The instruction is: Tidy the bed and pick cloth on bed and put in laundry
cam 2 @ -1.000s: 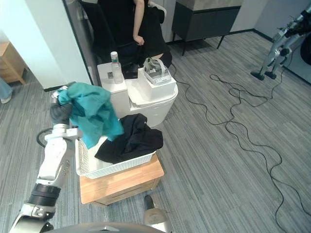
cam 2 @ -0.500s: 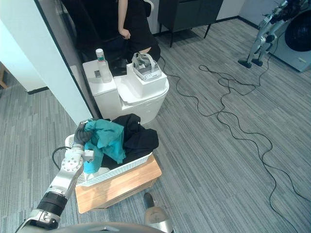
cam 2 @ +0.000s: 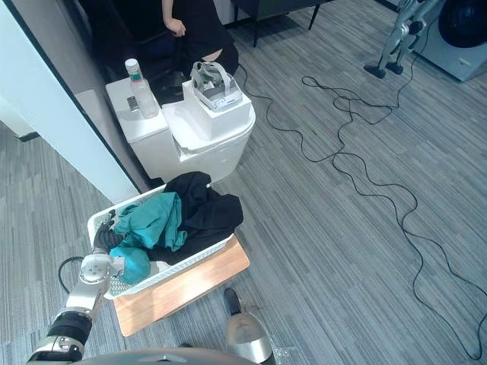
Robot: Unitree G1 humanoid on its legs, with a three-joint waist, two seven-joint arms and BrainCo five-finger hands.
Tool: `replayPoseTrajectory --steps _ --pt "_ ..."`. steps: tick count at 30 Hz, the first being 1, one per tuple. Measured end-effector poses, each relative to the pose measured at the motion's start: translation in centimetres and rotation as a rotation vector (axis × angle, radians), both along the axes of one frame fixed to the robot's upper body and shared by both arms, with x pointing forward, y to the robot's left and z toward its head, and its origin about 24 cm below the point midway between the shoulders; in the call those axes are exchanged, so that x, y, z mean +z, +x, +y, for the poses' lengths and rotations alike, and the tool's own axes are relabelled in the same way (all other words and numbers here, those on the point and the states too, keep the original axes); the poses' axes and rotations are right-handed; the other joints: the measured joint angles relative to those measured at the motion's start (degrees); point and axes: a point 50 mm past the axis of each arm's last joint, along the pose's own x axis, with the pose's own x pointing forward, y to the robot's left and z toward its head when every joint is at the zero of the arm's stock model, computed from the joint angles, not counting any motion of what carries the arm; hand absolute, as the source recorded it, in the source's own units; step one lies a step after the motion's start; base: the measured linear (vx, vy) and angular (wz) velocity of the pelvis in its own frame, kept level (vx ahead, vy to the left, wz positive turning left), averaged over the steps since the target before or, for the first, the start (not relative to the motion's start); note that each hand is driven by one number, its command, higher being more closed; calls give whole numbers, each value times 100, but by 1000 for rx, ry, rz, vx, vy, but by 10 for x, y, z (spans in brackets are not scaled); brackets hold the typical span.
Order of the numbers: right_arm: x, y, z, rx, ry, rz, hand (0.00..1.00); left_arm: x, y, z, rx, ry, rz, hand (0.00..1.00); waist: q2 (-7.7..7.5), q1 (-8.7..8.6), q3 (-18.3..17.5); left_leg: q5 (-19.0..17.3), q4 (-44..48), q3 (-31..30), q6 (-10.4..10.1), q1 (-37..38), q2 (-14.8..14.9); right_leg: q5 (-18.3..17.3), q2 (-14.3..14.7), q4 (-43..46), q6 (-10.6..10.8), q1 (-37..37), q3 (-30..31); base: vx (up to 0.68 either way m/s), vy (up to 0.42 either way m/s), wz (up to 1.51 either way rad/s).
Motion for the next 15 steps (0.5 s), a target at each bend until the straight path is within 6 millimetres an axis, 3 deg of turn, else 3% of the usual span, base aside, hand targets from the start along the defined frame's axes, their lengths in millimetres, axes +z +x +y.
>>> replayPoseTrajectory --steps 7,10,15 --pt "0 -5 1 55 8 26 0 11 -12 11 49 -100 -89 0 -21 260 -19 17 17 -216 35 63 20 -93 -44 -39 -90 229 -250 -111 -19 16" --pt "0 -5 2 72 11 28 0 16 -17 16 80 -152 -134 0 -32 293 -27 48 10 -393 28 6 21 -126 -76 -38 -102 249 -428 -63 -26 27" --pt "-1 -6 4 125 15 41 0 7 -38 30 204 -266 -138 0 -67 500 -111 114 -9 -478 65 -23 41 -127 -93 -2 -103 277 -575 -20 -15 15"
